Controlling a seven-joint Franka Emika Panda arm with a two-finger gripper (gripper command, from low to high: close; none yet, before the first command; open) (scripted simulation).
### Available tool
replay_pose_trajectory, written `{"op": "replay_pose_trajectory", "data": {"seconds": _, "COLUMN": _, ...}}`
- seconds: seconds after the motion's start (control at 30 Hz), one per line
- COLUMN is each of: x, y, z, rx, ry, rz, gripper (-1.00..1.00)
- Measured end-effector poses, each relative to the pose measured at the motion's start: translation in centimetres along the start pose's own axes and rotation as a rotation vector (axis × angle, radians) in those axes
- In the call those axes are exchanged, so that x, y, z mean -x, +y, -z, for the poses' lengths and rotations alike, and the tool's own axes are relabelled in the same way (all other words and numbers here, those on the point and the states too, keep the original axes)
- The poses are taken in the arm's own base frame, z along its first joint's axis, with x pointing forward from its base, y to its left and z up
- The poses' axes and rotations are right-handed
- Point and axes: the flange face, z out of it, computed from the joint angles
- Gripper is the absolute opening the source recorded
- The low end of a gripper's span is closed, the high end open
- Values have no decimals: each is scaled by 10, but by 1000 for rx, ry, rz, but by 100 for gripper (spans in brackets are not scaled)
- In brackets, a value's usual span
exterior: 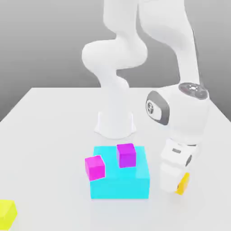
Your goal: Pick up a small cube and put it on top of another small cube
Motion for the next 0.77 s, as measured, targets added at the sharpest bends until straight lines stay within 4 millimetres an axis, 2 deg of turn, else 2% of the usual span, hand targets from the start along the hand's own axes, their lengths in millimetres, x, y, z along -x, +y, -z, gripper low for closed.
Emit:
{"op": "replay_pose_trajectory", "data": {"seconds": 0.07, "x": -23, "y": 40, "z": 8, "rx": 0, "ry": -6, "rz": -128, "gripper": -100}}
{"op": "replay_pose_trajectory", "data": {"seconds": 0.17, "x": -53, "y": 118, "z": 14, "rx": -1, "ry": -15, "rz": -352, "gripper": -100}}
{"op": "replay_pose_trajectory", "data": {"seconds": 0.3, "x": -67, "y": 220, "z": 23, "rx": -3, "ry": -19, "rz": -613, "gripper": -100}}
{"op": "replay_pose_trajectory", "data": {"seconds": 0.4, "x": -61, "y": 295, "z": 32, "rx": -5, "ry": -18, "rz": -792, "gripper": -100}}
{"op": "replay_pose_trajectory", "data": {"seconds": 0.53, "x": -37, "y": 392, "z": 41, "rx": -5, "ry": -11, "rz": -1024, "gripper": -100}}
{"op": "replay_pose_trajectory", "data": {"seconds": 0.6, "x": -23, "y": 440, "z": 28, "rx": -5, "ry": -5, "rz": -1138, "gripper": -100}}
{"op": "replay_pose_trajectory", "data": {"seconds": 0.63, "x": -15, "y": 463, "z": 11, "rx": -4, "ry": -3, "rz": -1194, "gripper": -100}}
{"op": "replay_pose_trajectory", "data": {"seconds": 0.67, "x": -10, "y": 475, "z": 1, "rx": -4, "ry": -2, "rz": -1222, "gripper": 100}}
{"op": "replay_pose_trajectory", "data": {"seconds": 0.77, "x": -10, "y": 475, "z": 1, "rx": -4, "ry": -2, "rz": -1222, "gripper": 100}}
